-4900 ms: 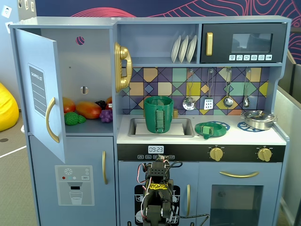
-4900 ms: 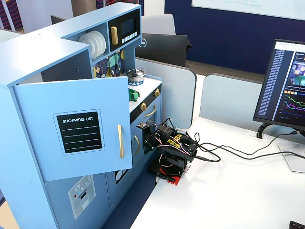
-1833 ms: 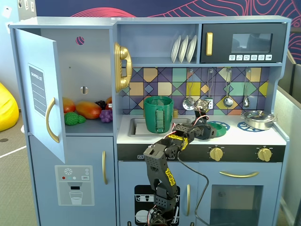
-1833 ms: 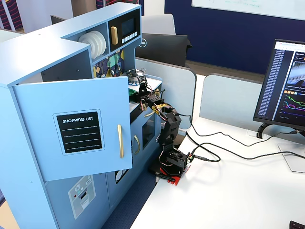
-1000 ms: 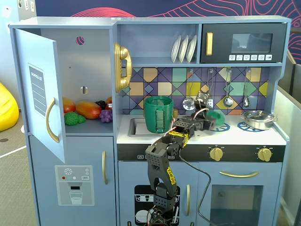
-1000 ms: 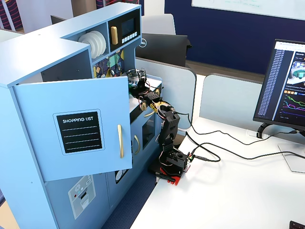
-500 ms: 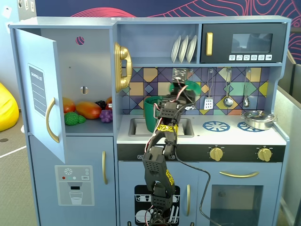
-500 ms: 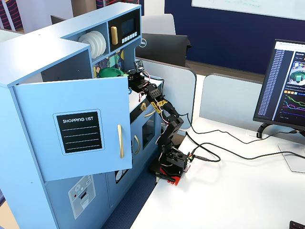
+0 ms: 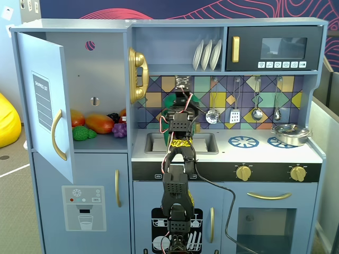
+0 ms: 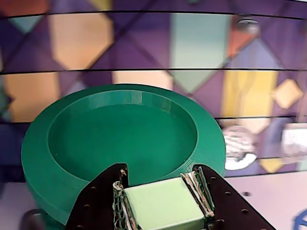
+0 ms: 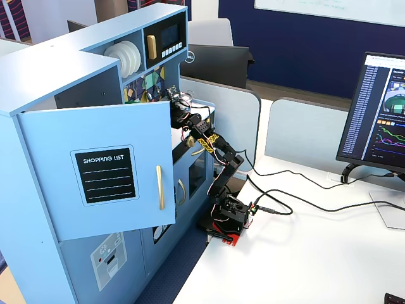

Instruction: Pick up the lid from the counter and put it on the green recipient

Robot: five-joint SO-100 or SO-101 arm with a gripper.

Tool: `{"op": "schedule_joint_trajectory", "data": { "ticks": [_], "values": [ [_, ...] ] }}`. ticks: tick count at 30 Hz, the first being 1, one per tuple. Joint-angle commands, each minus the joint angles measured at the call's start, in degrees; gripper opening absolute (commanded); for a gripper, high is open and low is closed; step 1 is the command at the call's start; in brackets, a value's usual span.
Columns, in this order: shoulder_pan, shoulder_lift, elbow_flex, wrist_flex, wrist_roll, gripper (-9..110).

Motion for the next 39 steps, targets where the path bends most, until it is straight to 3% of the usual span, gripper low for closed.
{"op": "schedule_joint_trajectory", "data": {
  "ticks": [1, 39],
  "values": [
    [-1.8, -0.3, -4.7, -1.1, -1.0, 0],
    [1.1, -2.5, -2.5, -0.3, -1.8, 0]
  ]
}}
